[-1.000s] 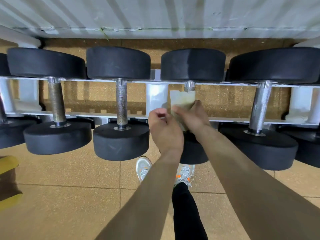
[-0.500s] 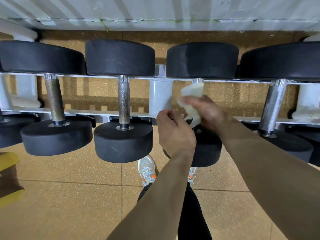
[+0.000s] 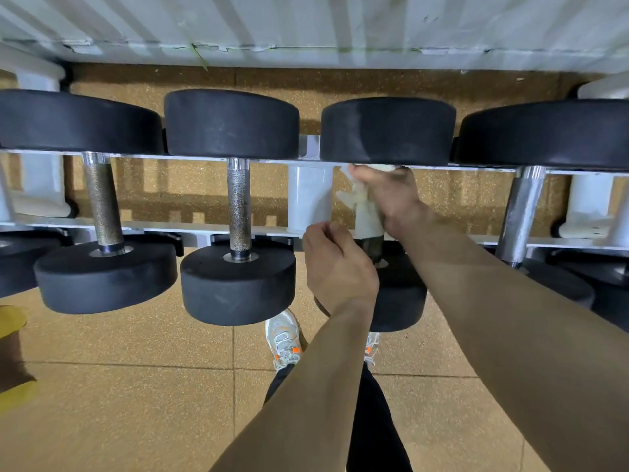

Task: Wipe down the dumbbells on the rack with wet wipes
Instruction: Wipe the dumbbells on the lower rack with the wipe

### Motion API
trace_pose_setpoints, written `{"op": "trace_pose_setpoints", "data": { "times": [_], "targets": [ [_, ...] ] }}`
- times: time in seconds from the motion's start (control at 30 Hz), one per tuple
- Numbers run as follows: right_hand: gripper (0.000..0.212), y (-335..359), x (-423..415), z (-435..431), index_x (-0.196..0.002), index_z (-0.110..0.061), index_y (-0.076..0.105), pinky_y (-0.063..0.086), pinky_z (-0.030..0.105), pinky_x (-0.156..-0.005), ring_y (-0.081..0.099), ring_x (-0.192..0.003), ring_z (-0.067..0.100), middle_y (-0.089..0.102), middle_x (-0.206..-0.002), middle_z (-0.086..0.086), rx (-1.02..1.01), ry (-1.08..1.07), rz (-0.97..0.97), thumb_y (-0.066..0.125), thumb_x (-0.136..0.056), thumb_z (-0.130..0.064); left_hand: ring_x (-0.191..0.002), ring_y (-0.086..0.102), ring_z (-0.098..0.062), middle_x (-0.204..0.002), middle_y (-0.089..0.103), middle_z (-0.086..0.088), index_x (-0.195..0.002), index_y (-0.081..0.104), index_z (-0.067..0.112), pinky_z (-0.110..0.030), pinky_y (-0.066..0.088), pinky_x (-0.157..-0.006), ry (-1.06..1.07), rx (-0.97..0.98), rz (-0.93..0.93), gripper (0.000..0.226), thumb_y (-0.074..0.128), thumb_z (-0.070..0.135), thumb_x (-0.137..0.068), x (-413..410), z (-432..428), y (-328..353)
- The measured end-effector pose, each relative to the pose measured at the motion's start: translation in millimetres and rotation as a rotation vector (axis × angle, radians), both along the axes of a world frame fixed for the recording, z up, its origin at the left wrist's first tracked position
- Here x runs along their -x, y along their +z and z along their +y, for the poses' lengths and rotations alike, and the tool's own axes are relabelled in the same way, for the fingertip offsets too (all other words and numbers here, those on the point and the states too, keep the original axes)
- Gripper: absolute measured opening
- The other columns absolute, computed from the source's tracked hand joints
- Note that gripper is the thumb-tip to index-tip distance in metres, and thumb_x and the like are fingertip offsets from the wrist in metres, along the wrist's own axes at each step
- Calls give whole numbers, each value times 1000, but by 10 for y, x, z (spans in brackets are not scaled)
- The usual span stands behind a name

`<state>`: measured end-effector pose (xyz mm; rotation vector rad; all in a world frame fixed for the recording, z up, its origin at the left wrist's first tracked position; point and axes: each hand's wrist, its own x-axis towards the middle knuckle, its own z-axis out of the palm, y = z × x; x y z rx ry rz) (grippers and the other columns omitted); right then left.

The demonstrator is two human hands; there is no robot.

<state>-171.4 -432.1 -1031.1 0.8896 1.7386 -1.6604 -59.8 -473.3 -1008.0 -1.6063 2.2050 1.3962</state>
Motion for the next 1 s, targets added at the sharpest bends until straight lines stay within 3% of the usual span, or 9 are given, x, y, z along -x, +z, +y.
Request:
{"op": "trace_pose_setpoints", "data": {
  "times": [0.13, 0.23, 0.33, 0.47, 0.6, 0.63, 0.8, 0.9, 1.0],
  "targets": [
    [14, 31, -224, 248, -101, -6, 71, 57, 32, -58, 71, -69, 23, 72, -74, 4, 236, 258, -117, 73, -91, -16, -97, 58, -22, -109, 61, 2, -106, 57, 19, -32, 39, -83, 10, -11, -4, 24, 40, 36, -105, 4, -1, 10],
    [17, -25, -340, 422, -97, -10, 73, 57, 41, -81, 71, -86, 28, 74, -92, 13, 235, 505, -139, 80, -84, -17, -100, 59, -23, -110, 61, 1, -107, 57, 19, -35, 41, -85, -10, -7, -4, 26, 40, 37, -105, 1, -8, 7],
    [39, -67, -418, 468, -92, -20, 74, 57, 40, -89, 73, -94, 20, 77, -95, 2, 9, 738, -101, 92, -65, -42, -102, 58, -23, -112, 61, 0, -108, 58, 16, -32, 39, -84, -14, -4, -15, 26, 40, 35, -105, 10, -10, 14],
    [39, -30, -449, 381, -97, -29, 63, 45, 20, -67, 62, -83, 5, 66, -87, -11, -367, 922, -1, 86, -71, -44, -100, 58, -23, -110, 60, 1, -106, 57, 17, -30, 36, -82, -33, -6, -28, 24, 40, 34, -105, 16, -15, 36],
    [74, -83, -453, 315, -106, -25, 67, 46, 23, -70, 65, -90, 12, 68, -95, -9, -482, 854, 30, 69, -49, -72, -101, 58, -23, -111, 60, 0, -108, 57, 17, -31, 37, -82, -47, -4, -32, 24, 39, 34, -105, 22, -19, 33],
    [73, -90, -452, 296, -104, -25, 68, 46, 23, -66, 65, -86, 11, 68, -92, -9, -497, 828, 26, 66, -49, -74, -102, 58, -23, -112, 60, 0, -108, 57, 17, -30, 36, -82, -49, -3, -36, 24, 39, 33, -106, 22, -19, 28],
    [13, -120, -345, 76, -82, -18, 66, 56, 31, -71, 71, -85, 21, 73, -87, 2, -433, 402, 37, 73, -84, -30, -100, 58, -24, -110, 61, 1, -105, 57, 18, -33, 41, -83, -44, 5, -27, 23, 40, 33, -105, 13, -13, -8],
    [13, -92, -155, -1, -73, -17, 67, 58, 37, -71, 69, -72, 20, 71, -76, 2, -252, 159, 18, 77, -81, -19, -99, 58, -22, -108, 60, 3, -105, 57, 19, -35, 43, -84, -48, 9, -20, 23, 39, 34, -104, 14, -11, -6],
    [27, -26, -53, 84, -91, -11, 67, 58, 34, -67, 70, -69, 18, 70, -77, 2, 51, 25, -68, 85, -74, -24, -100, 56, -20, -112, 59, 4, -108, 58, 17, -29, 34, -79, -51, 5, -28, 24, 40, 33, -105, 4, -6, 16]
  ]
}}
